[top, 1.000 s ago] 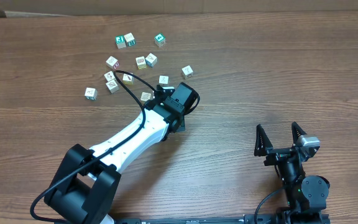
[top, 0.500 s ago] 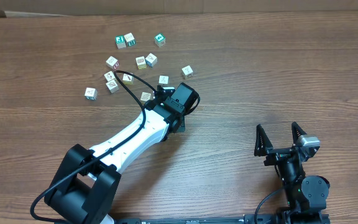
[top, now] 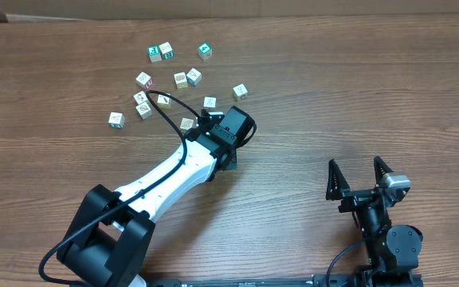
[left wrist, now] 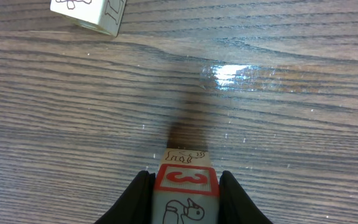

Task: Form a tower
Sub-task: 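Keep the left gripper closed on the red-3 block atop the stack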

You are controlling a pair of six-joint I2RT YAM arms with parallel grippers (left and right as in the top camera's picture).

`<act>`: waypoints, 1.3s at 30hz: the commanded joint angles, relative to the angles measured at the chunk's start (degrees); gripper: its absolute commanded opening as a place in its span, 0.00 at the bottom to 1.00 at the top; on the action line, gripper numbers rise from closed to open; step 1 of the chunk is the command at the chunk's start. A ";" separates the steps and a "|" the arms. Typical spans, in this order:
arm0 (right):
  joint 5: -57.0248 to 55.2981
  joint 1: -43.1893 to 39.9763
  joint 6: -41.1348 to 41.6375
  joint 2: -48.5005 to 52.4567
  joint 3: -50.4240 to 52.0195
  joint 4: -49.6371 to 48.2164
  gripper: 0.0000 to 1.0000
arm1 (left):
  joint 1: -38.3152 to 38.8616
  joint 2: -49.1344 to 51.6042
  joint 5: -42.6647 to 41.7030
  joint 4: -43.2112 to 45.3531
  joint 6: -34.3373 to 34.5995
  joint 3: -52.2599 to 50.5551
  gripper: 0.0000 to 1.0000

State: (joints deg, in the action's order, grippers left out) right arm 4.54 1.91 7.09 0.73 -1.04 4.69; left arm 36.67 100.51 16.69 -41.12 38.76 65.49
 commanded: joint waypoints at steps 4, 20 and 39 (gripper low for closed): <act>0.26 -0.17 0.15 -0.57 0.57 -0.28 1.00 | 0.11 -1.51 1.57 -0.24 -0.55 -0.55 0.22; 0.26 -0.17 0.17 -0.57 0.57 -0.28 1.00 | 0.11 -1.51 1.75 -0.24 0.04 -0.55 0.24; 0.26 -0.17 0.15 -0.57 0.57 -0.28 1.00 | 0.11 -1.51 1.73 -0.39 0.04 -0.55 0.43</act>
State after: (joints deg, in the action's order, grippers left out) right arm 4.54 1.91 7.09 0.73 -1.04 4.71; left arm 36.67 100.51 17.19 -41.34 38.83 65.49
